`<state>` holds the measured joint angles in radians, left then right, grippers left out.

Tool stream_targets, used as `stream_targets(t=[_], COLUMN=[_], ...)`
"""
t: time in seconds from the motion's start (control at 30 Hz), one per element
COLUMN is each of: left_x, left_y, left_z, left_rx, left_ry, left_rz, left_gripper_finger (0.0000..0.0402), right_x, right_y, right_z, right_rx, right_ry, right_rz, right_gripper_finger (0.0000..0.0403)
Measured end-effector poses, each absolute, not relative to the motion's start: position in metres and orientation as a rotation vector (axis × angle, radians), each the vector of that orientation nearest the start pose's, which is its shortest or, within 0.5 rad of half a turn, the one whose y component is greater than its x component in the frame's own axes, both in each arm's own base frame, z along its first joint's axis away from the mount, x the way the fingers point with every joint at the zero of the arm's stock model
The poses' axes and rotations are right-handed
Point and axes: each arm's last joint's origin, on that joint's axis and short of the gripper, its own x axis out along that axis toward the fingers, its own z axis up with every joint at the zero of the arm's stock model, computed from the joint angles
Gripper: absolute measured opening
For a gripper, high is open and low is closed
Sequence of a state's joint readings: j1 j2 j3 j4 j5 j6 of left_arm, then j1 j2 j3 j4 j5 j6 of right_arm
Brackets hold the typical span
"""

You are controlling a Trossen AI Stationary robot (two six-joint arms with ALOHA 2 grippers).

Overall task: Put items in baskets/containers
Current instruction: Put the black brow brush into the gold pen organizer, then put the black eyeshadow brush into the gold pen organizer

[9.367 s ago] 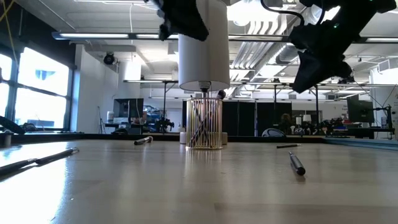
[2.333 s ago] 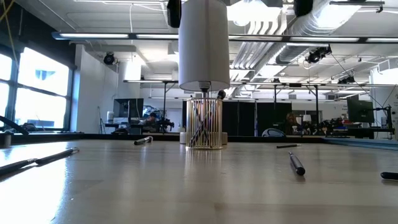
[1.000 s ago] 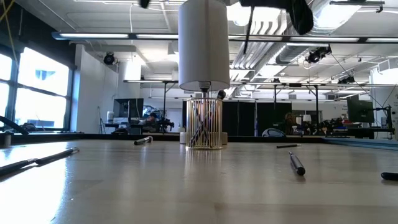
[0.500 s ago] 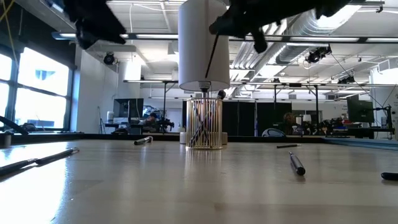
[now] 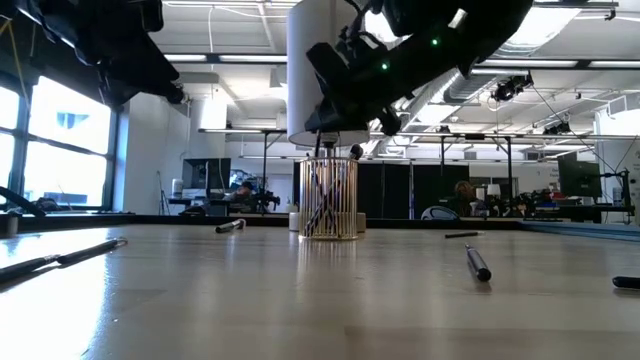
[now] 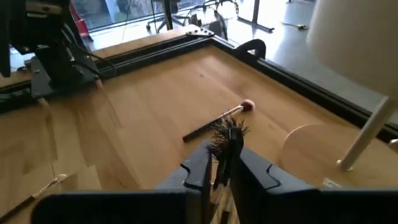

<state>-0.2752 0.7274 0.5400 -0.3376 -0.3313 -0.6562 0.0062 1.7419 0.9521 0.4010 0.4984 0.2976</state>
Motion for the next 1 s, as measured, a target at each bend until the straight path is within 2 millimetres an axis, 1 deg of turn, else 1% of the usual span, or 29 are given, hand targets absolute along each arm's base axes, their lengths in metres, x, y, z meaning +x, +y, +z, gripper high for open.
stream_targets(t=[0.1, 0.2, 0.33, 0.4, 0.47, 0.53, 0.6, 0.7, 0.77, 0.87, 1.0], left_x=[0.153, 0.153, 0.153, 0.153, 0.153, 0.152, 0.152, 0.152, 0.152, 0.152, 0.152], left_y=[-0.033, -0.034, -0.034, -0.034, -0.034, -0.034, -0.034, -0.034, -0.034, -0.034, -0.034], left_z=[0.246, 0.245, 0.245, 0.245, 0.245, 0.244, 0.244, 0.244, 0.244, 0.244, 0.244], left_rx=[-0.473, -0.460, -0.458, -0.456, -0.456, -0.456, -0.460, -0.459, -0.458, -0.459, -0.480], left_ry=[0.454, 0.465, 0.466, 0.469, 0.470, 0.474, 0.481, 0.483, 0.486, 0.485, 0.482], left_rz=[0.208, 0.202, 0.199, 0.201, 0.201, 0.198, 0.185, 0.183, 0.185, 0.185, 0.189], left_gripper_finger=[0.0122, 0.0122, 0.0122, 0.0122, 0.0122, 0.0122, 0.0122, 0.0122, 0.0122, 0.0122, 0.0122], right_x=[0.366, 0.364, 0.364, 0.361, 0.357, 0.349, 0.341, 0.325, 0.316, 0.301, 0.279], right_y=[-0.011, -0.011, -0.011, -0.011, -0.012, -0.012, -0.011, -0.009, -0.006, 0.004, 0.023], right_z=[0.194, 0.196, 0.212, 0.225, 0.241, 0.257, 0.276, 0.299, 0.309, 0.313, 0.303], right_rx=[0.220, 0.234, 0.231, 0.222, 0.210, 0.199, 0.231, 0.358, 0.458, 0.524, 0.570], right_ry=[0.343, 0.369, 0.366, 0.382, 0.404, 0.457, 0.491, 0.534, 0.547, 0.603, 0.790], right_rz=[-0.556, -0.560, -0.551, -0.563, -0.578, -0.582, -0.555, -0.542, -0.543, -0.547, -0.614], right_gripper_finger=[0.0072, 0.0090, 0.0111, 0.0117, 0.0120, 0.0121, 0.0121, 0.0121, 0.0119, 0.0105, 0.0068])
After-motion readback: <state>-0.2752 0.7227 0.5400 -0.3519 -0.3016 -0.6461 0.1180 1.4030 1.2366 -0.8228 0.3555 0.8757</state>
